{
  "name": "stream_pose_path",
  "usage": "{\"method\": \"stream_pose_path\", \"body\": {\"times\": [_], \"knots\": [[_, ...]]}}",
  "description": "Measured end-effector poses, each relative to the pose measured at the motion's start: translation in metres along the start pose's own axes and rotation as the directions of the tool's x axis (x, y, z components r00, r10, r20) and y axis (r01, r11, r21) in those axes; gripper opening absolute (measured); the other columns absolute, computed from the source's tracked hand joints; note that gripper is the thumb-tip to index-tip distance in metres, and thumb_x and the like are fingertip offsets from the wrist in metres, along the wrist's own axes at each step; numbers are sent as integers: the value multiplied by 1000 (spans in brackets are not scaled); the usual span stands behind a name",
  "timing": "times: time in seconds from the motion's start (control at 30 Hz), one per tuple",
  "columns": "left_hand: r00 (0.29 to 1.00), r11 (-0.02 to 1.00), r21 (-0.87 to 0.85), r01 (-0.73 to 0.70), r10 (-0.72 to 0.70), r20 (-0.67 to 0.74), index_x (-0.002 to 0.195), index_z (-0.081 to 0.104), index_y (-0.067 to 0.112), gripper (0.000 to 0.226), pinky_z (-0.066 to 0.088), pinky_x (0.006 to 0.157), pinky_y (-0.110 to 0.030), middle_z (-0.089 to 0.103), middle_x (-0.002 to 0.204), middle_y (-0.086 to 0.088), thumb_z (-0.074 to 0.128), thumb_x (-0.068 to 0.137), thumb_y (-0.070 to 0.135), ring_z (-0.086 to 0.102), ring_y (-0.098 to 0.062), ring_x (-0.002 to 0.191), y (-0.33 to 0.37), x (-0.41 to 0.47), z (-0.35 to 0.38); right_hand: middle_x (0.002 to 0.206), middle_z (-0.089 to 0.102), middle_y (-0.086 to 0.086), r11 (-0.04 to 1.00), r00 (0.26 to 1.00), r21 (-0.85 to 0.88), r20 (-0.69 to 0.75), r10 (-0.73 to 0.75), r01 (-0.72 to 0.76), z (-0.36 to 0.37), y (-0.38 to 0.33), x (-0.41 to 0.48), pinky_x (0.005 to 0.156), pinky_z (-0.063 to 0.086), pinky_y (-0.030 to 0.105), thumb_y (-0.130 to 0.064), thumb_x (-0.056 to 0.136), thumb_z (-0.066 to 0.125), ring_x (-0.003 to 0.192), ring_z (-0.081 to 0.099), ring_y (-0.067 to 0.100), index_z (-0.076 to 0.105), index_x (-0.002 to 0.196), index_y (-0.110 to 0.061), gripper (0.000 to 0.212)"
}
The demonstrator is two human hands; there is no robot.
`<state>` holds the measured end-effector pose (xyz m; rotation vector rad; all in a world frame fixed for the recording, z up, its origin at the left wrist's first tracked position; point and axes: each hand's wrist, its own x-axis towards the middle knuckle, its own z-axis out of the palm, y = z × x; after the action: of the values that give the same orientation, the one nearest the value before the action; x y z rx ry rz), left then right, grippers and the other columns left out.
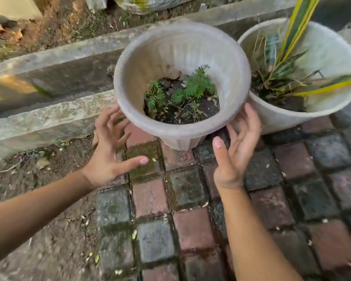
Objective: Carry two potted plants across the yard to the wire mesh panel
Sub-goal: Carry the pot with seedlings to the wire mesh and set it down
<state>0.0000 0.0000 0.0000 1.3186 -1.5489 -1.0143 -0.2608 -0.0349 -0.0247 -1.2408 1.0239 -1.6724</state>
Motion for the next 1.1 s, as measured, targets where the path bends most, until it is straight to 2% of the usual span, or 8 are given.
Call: {"method": "stream_pose_path", "body": {"times": [0.1, 0.2, 0.3, 0.43, 0.53, 0.7, 0.97, 1.1], "knots": [[997, 996, 54, 64, -67, 47, 147, 12, 72, 108, 29, 131, -65, 25, 169, 4, 91, 74, 63, 35, -20, 163, -12, 2, 12, 165, 36, 9, 996, 999, -73, 12, 47, -46, -11, 13, 0, 122, 31, 66, -33, 85, 68, 155, 34, 34, 35, 153, -47, 76], [996, 986, 142, 91, -93, 11, 155, -7, 54, 125, 30, 132, -49, 15, 176, -4, 88, 75, 65, 30, -6, 164, -25, 4, 34, 165, 32, -3, 986, 983, -113, 127, 135, -121, -12, 24, -4, 126, 29, 48, -38, 84, 71, 158, 30, 17, 27, 155, -45, 84], [995, 994, 94, 61, -54, -84, 153, -16, 25, 134, 30, 133, -59, 14, 173, -27, 87, 78, 64, 28, -28, 166, -42, 15, 61, 160, 30, 1, 988, 962, -93, 234, 141, -122, -8, 42, 4, 127, 28, 38, -35, 82, 73, 152, 31, 9, 17, 155, -21, 94], [974, 998, 56, -39, 50, -221, 150, -20, 22, 130, 32, 127, -73, 19, 166, -38, 90, 84, 48, 29, -50, 162, -60, 30, 84, 154, 24, 16, 994, 958, -103, 280, 62, -34, 0, 64, 21, 127, 23, 31, -28, 82, 72, 149, 27, 21, 9, 154, 11, 104], [960, 996, -1, -84, 80, -267, 152, -16, 26, 128, 40, 123, -70, 27, 164, -34, 91, 83, 42, 39, -45, 158, -65, 39, 91, 155, 19, 20, 996, 955, -78, 295, -13, 37, 2, 74, 30, 123, 21, 19, -26, 83, 71, 149, 28, -1, 3, 153, 17, 106], [948, 997, -27, -70, 58, -312, 155, -13, 30, 128, 46, 125, -55, 31, 165, -24, 91, 82, 44, 44, -32, 157, -64, 36, 97, 164, 8, 41, 995, 941, -89, 338, -7, 40, 3, 83, 32, 132, 19, 50, -26, 84, 71, 157, 15, 53, -2, 153, 19, 111], [948, 999, -35, 30, -40, -317, 163, -22, 14, 136, 34, 129, -65, 20, 172, -28, 87, 82, 28, 32, -38, 163, -70, 28, 117, 167, 11, 37, 996, 904, -81, 422, 61, -30, -4, 87, 35, 128, 20, 64, -59, 83, 79, 159, 16, 49, -6, 157, 11, 133], [928, 995, -88, 42, -72, -366, 163, -20, 8, 138, 33, 130, -65, 20, 171, -30, 90, 81, 14, 32, -41, 162, -65, 30, 129, 167, 12, 9, 993, 907, -111, 410, 90, -48, -7, 84, 32, 126, 25, 22, -69, 76, 78, 154, 25, -4, -7, 160, 4, 140]]}}
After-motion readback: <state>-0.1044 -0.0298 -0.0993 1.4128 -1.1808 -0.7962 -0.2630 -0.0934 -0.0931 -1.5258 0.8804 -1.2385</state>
